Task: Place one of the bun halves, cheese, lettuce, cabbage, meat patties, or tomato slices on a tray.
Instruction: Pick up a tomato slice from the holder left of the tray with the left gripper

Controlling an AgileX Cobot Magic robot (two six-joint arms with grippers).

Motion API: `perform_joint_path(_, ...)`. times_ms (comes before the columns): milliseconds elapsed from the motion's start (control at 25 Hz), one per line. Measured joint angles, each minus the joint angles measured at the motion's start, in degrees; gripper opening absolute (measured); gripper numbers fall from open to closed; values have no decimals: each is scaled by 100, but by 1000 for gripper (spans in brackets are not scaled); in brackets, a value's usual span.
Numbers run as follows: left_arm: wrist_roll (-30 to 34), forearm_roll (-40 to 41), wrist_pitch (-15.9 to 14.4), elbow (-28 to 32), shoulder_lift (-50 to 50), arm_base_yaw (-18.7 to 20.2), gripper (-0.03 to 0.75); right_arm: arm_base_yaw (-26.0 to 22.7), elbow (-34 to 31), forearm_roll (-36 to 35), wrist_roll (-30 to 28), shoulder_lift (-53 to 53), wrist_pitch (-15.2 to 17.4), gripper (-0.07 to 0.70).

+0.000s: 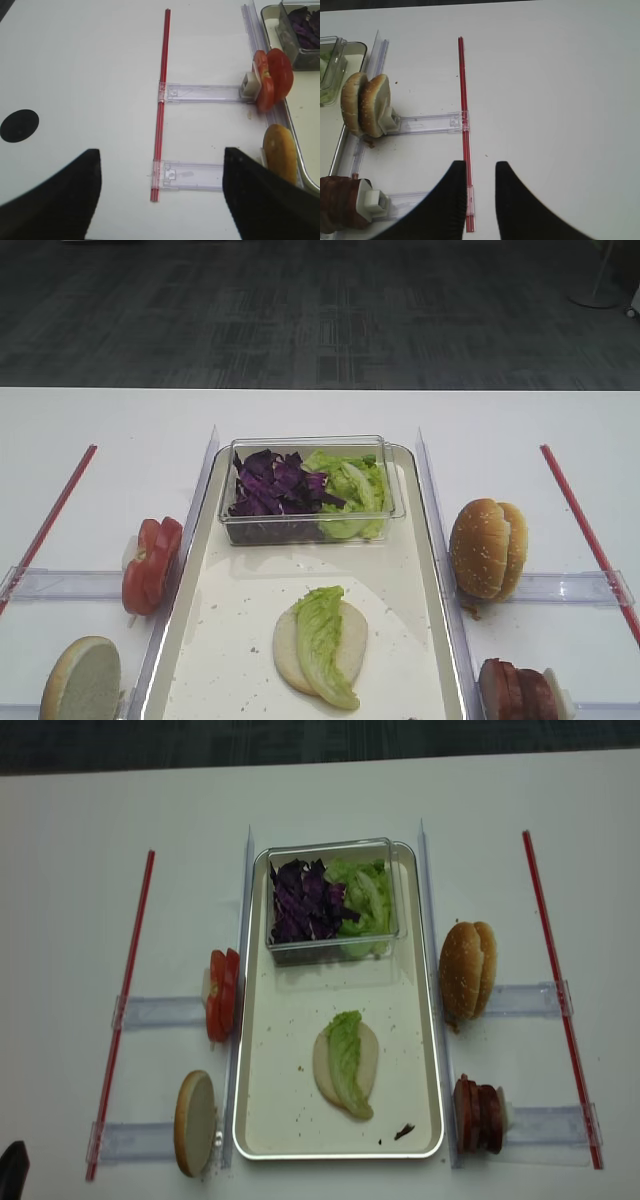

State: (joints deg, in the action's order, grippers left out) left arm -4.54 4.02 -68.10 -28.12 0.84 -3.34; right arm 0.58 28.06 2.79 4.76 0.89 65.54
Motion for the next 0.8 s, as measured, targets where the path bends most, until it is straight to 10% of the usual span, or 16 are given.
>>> perform_joint_path(800, 0, 0, 320, -123, -2377, 0, 473, 0, 0, 0, 0, 0, 0, 193)
